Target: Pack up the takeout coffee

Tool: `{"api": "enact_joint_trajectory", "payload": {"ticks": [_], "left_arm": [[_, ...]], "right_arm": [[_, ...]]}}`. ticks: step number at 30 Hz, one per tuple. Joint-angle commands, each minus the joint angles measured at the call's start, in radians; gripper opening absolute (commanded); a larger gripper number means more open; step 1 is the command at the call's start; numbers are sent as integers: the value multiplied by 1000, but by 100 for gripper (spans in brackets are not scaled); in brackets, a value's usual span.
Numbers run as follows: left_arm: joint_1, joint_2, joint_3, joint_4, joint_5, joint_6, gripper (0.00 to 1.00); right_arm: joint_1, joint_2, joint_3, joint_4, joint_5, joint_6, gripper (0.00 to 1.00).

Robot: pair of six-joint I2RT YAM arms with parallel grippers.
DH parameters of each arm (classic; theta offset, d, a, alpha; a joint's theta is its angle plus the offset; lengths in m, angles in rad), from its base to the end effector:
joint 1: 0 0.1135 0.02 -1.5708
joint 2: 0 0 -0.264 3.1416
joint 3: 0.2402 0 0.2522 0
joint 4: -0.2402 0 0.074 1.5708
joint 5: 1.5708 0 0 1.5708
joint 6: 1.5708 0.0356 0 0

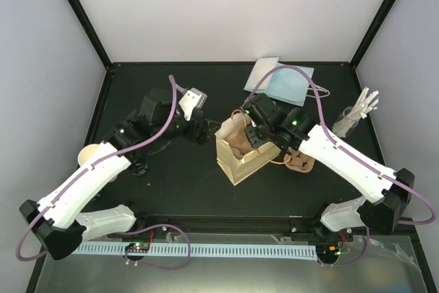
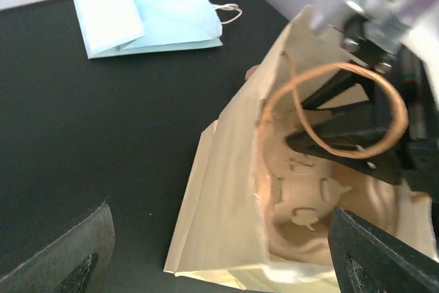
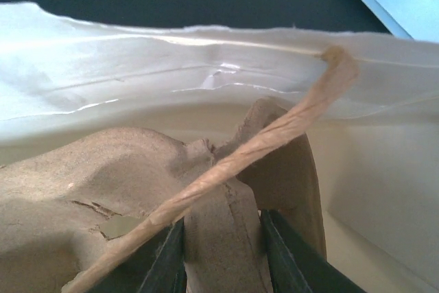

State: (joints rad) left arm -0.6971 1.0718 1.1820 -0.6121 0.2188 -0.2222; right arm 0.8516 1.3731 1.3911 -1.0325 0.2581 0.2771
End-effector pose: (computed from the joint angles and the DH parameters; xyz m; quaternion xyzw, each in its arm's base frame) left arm 0.1682 -0.1509 0.3796 0.2553 0.8183 -0.3088 0.4121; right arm 0.1842 0.1966 0.3447 -0.2363 0.9245 0.0411 0.2963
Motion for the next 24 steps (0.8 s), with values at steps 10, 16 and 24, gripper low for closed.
{"api": "enact_joint_trajectory", "payload": {"ticks": [10,16,24], "left_arm": [[102,218,209,-88,370,56,81],[79,285,257,-123,433,136,74],[18,399,355,-206,321,203,67]], "right_arm": [[4,-70,-61,41,-57,-33,31],[4,-84,-61,47,-63,-35,31],[3,-92,-63,60,-66,-35,31]]}}
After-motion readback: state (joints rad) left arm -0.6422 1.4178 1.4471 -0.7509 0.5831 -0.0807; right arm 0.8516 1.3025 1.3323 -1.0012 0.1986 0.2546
